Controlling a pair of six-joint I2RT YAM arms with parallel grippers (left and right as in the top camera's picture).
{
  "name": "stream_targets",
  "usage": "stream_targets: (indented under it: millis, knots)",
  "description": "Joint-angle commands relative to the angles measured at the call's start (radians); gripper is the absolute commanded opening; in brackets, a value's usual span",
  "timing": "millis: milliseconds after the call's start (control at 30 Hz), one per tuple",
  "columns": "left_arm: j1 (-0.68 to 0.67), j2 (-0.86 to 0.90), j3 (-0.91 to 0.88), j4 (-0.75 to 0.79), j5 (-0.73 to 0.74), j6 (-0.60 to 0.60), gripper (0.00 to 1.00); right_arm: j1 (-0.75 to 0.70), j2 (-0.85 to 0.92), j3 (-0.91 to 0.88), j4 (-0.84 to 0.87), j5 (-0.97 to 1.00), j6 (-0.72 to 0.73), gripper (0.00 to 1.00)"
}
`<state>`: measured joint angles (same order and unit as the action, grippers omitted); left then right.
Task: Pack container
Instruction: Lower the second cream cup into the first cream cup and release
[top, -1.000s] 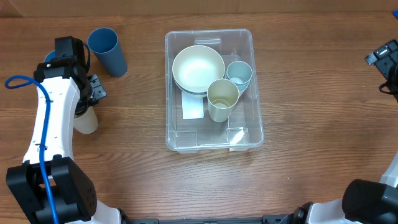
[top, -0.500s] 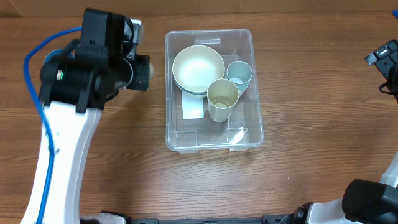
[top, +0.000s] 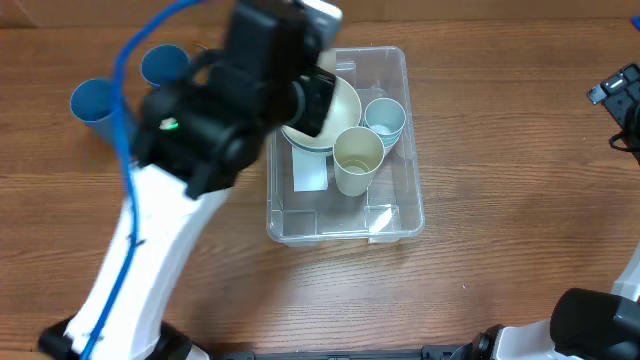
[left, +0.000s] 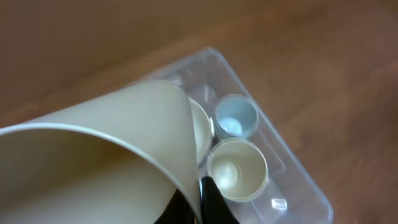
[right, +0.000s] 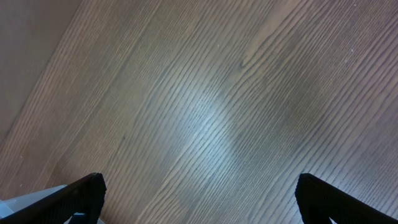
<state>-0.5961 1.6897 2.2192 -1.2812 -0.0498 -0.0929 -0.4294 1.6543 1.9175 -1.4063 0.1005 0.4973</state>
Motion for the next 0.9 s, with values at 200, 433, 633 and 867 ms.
stream_targets:
  millis: [200, 433, 633, 867]
  knots:
    - [-0.209, 0.050, 0.029, -0.115, -0.012, 0.109, 0.04, 0.003, -0.002, 0.013, 0.006, 0.003, 0.004, 1.00]
    - [-0.210, 0.059, 0.027, -0.174, -0.013, 0.116, 0.04, 0.003, -0.002, 0.013, 0.006, 0.003, 0.004, 1.00]
    - [-0.210, 0.167, 0.027, -0.193, -0.006, 0.116, 0.04, 0.003, -0.002, 0.013, 0.006, 0.003, 0.004, 1.00]
    - [-0.210, 0.187, 0.027, -0.173, -0.006, 0.124, 0.34, 0.003, -0.002, 0.013, 0.006, 0.003, 0.004, 1.00]
